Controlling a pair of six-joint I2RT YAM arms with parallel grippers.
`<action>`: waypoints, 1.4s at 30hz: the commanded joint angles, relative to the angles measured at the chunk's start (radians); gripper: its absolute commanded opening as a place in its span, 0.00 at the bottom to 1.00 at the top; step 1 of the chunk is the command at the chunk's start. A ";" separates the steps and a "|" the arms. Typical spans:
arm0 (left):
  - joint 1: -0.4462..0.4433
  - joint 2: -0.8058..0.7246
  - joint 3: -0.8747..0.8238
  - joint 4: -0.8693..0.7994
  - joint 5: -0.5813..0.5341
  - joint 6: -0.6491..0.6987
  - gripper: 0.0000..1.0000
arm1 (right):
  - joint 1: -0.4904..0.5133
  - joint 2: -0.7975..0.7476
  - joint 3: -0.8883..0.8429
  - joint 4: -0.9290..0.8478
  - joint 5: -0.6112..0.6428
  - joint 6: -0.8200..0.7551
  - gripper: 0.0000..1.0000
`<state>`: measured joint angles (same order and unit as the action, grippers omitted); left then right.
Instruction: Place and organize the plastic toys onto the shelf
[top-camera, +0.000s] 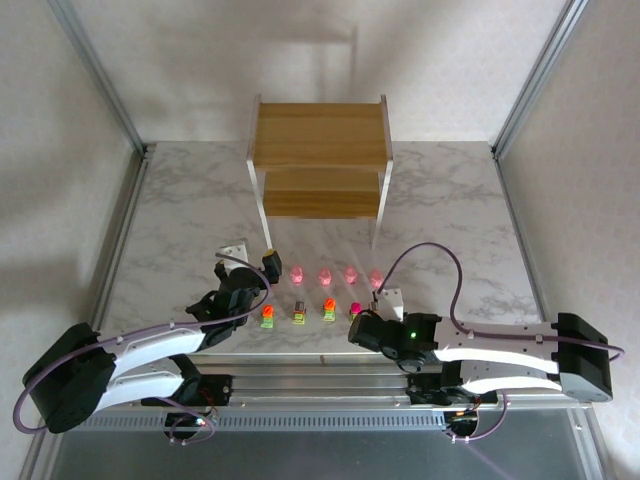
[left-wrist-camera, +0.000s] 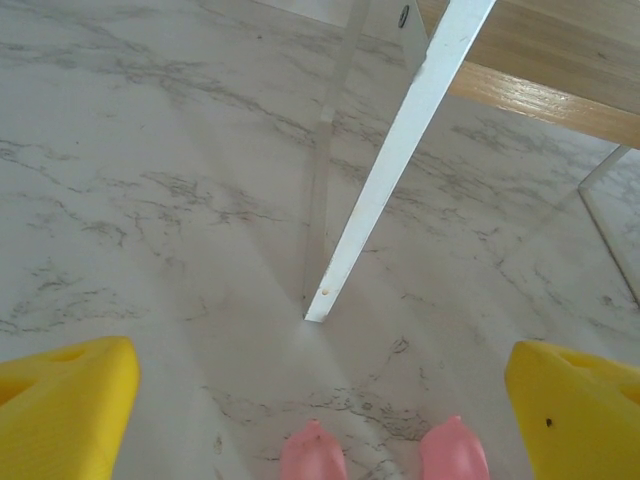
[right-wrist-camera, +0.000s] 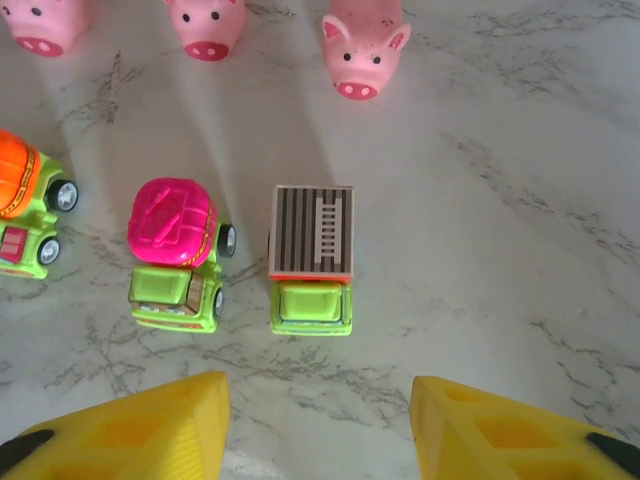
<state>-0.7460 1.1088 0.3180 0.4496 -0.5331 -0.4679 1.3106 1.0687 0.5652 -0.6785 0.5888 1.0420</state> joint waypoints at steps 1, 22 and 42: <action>0.009 0.008 0.024 0.011 0.019 -0.004 0.94 | -0.033 0.002 -0.013 0.057 -0.025 -0.065 0.50; 0.061 0.005 0.018 0.008 0.081 -0.026 0.94 | -0.140 0.095 -0.079 0.224 -0.096 -0.178 0.49; 0.105 0.011 0.008 0.018 0.145 -0.049 0.95 | -0.192 0.176 -0.077 0.284 -0.108 -0.229 0.45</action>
<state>-0.6525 1.1137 0.3183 0.4519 -0.4080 -0.5014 1.1278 1.2251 0.4877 -0.4007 0.4915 0.8303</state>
